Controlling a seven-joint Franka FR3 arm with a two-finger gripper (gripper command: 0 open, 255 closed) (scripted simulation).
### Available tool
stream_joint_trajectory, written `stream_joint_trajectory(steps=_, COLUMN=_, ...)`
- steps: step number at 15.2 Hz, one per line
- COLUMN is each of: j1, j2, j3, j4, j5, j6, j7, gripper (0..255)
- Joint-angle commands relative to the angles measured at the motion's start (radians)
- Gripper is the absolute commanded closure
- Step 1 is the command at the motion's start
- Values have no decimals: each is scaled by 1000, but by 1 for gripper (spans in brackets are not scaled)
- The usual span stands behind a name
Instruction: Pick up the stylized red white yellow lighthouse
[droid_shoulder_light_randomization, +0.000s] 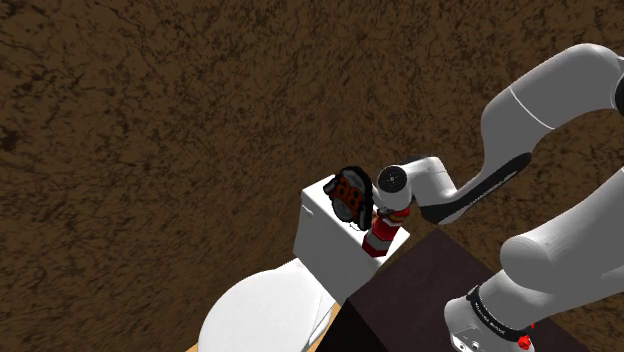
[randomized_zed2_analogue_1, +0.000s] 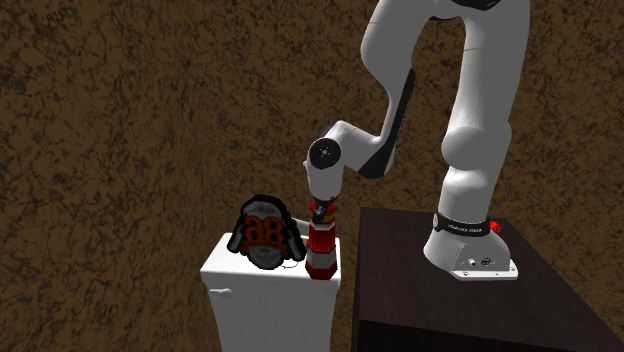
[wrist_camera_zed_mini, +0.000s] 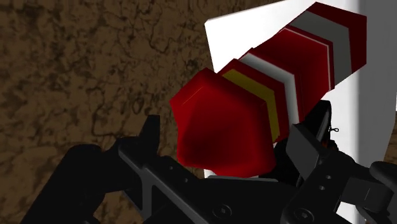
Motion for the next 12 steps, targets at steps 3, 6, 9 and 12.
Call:
stream_joint_trajectory(steps=3, j1=1, j2=8, j3=0, j4=1, j5=-9, j6=-2, j7=10, gripper=255)
stream_joint_trajectory(steps=6, j1=1, j2=8, j3=0, j4=0, j5=-10, j6=-2, j7=11, gripper=255)
stream_joint_trajectory(steps=9, j1=0, j2=10, j3=-1, j4=0, j5=-13, j6=-2, j7=13, gripper=255)
stream_joint_trajectory(steps=12, j1=-1, j2=-38, j3=5, j4=-9, j5=36, j6=11, j7=-36, gripper=255)
